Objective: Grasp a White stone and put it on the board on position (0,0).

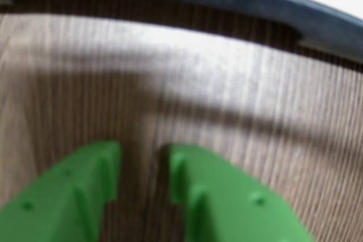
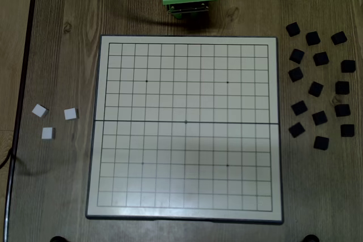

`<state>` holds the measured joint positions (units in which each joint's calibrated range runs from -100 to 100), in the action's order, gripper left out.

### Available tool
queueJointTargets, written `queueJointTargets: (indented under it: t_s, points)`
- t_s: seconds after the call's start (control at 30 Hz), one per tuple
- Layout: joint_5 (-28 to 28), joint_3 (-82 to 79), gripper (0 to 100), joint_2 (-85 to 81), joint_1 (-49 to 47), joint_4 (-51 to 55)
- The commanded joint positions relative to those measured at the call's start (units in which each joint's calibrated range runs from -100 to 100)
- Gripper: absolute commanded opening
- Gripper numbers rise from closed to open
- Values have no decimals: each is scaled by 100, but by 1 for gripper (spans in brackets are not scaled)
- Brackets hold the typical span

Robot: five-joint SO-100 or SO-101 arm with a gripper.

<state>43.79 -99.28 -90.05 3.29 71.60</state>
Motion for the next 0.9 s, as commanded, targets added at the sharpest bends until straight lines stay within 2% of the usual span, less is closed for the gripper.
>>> queueJointTargets:
  t_s: [0.0,0.23,0.73,0.87]
  points:
    - [-103,-72,8,90,1205,385]
    - [-239,-72,8,73,2052,376]
    - [-93,-72,7,73,2261,385]
    - [-391,-72,7,-3,2598,376]
